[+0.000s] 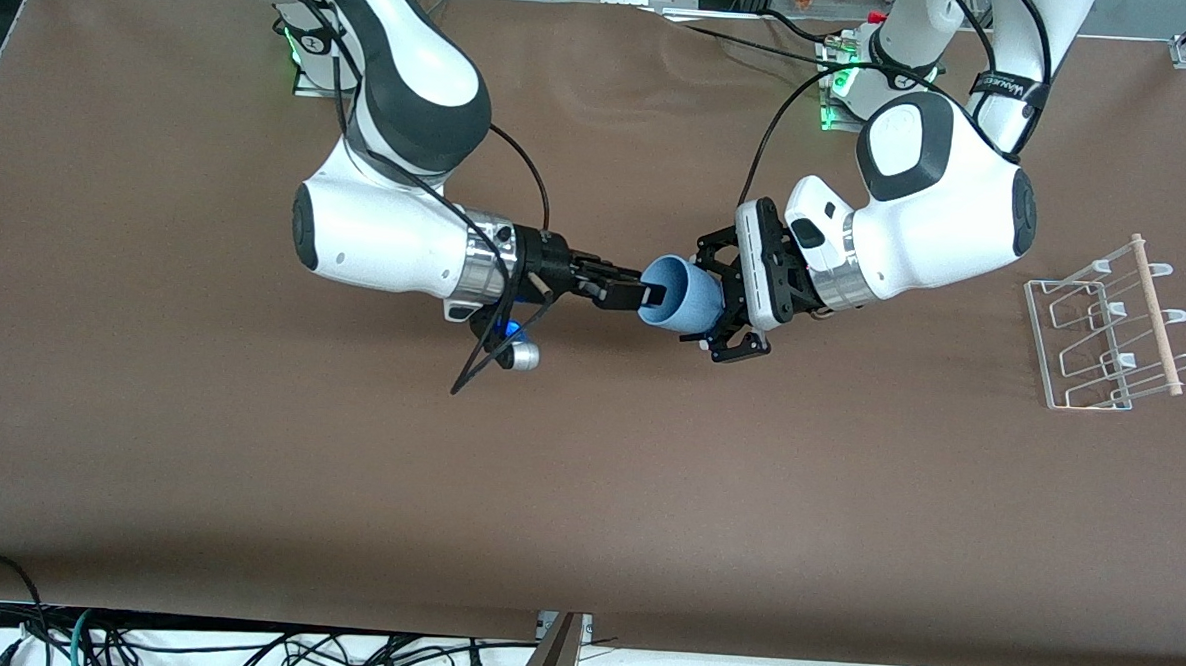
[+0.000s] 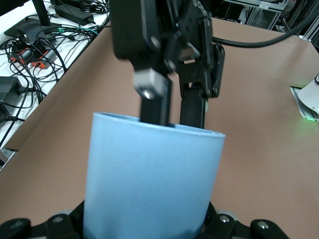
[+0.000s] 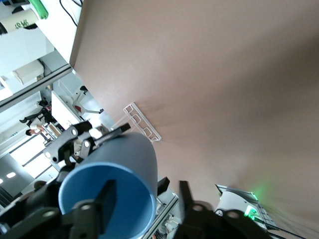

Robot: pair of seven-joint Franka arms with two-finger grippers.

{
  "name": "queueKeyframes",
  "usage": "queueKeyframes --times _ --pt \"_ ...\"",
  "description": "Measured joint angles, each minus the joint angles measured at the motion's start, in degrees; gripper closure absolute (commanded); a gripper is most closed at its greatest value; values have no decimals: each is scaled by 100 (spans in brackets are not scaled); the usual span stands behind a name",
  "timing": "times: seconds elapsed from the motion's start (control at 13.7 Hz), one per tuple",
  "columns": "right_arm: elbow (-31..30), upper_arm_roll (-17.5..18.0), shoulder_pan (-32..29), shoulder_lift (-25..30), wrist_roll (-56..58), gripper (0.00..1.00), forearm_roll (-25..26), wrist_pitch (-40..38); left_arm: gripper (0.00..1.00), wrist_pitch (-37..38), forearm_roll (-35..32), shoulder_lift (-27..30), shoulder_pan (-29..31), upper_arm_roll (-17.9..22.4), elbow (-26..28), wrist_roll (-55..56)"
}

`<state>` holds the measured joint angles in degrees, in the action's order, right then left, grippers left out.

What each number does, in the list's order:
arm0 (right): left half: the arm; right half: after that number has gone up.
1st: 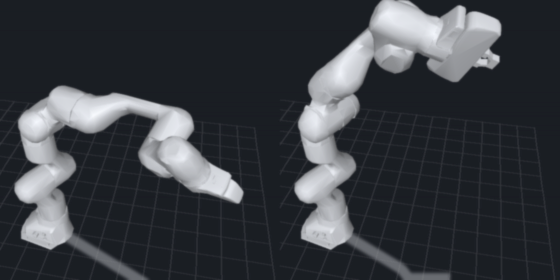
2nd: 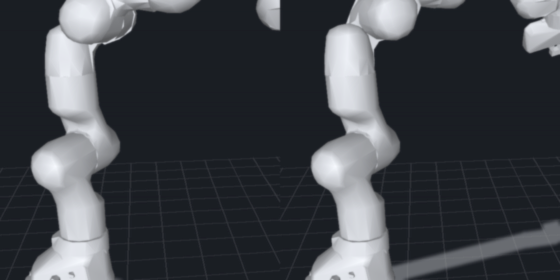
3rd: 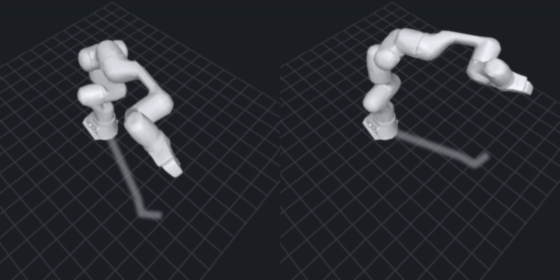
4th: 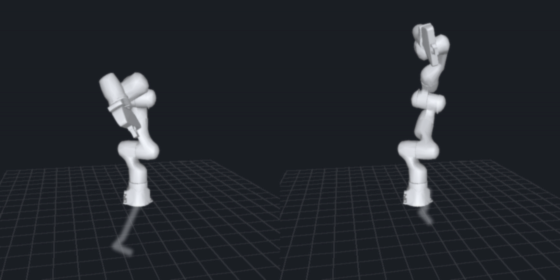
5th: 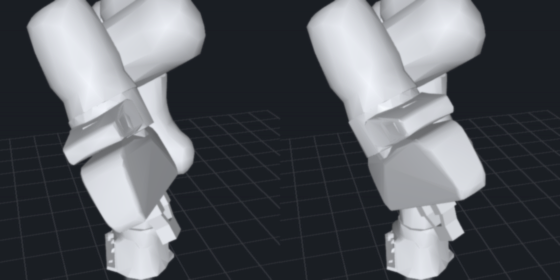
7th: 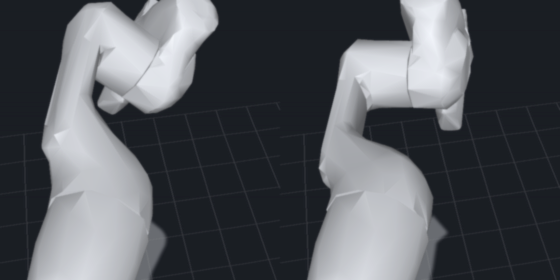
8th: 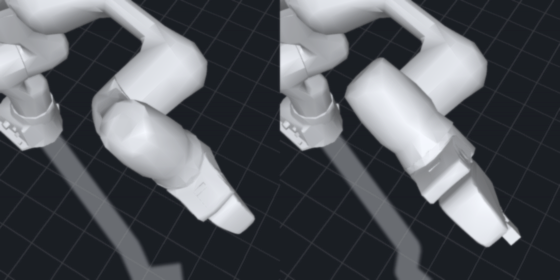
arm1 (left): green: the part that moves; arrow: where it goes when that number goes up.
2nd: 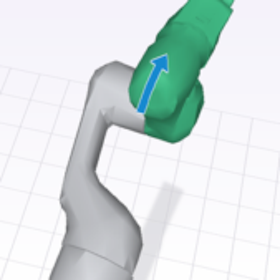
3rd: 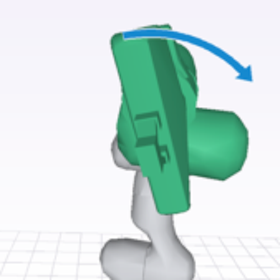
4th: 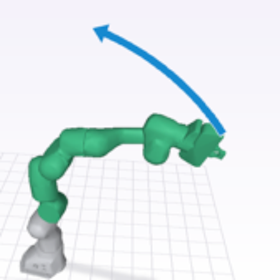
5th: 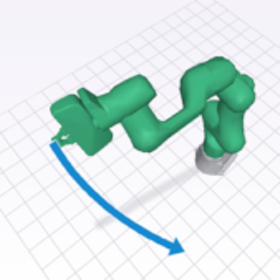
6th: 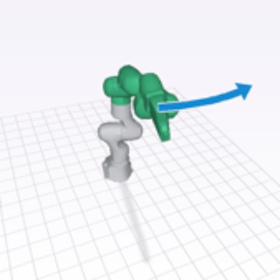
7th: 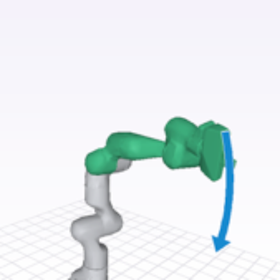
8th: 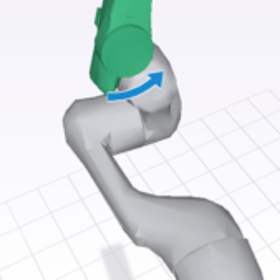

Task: Transfer cup to left arm and place on rack
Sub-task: 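Close the left gripper on the cup's base beside the right gripper, then open the right gripper and pull it back while the left gripper lifts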

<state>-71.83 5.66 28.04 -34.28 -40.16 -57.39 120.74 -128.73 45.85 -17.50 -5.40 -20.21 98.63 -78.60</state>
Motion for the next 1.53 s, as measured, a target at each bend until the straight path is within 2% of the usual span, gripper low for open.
queueKeyframes --times 0.22,0.36,0.58,0.73,1.02,1.24,1.38,1.53 --pt "234 -9 -297 3 5 0 0 -367 100 145 0 64 69 36 -2 0" --pt "385 -16 -485 6 5 0 0 -641 100 514 -142 115 283 85 1 0" --pt "438 -48 -709 6 5 0 10 -1016 100 1326 -959 136 802 131 3 57" --pt "455 -56 -901 24 25 0 211 -1290 100 1850 -1842 137 1029 144 4 339" --pt "504 -55 -1067 109 192 0 1745 -1614 100 2906 -3930 156 1148 144 -47 1293" --pt "512 -64 -1178 117 740 0 2729 -1982 100 3499 -5120 180 1150 138 -73 1940" --pt "519 -85 -1379 146 1178 0 3608 -2084 100 4115 -5955 195 1145 120 -92 2478" --pt "520 -140 -1522 244 1330 0 4157 -2188 100 4719 -6689 192 1126 95 -93 2975"
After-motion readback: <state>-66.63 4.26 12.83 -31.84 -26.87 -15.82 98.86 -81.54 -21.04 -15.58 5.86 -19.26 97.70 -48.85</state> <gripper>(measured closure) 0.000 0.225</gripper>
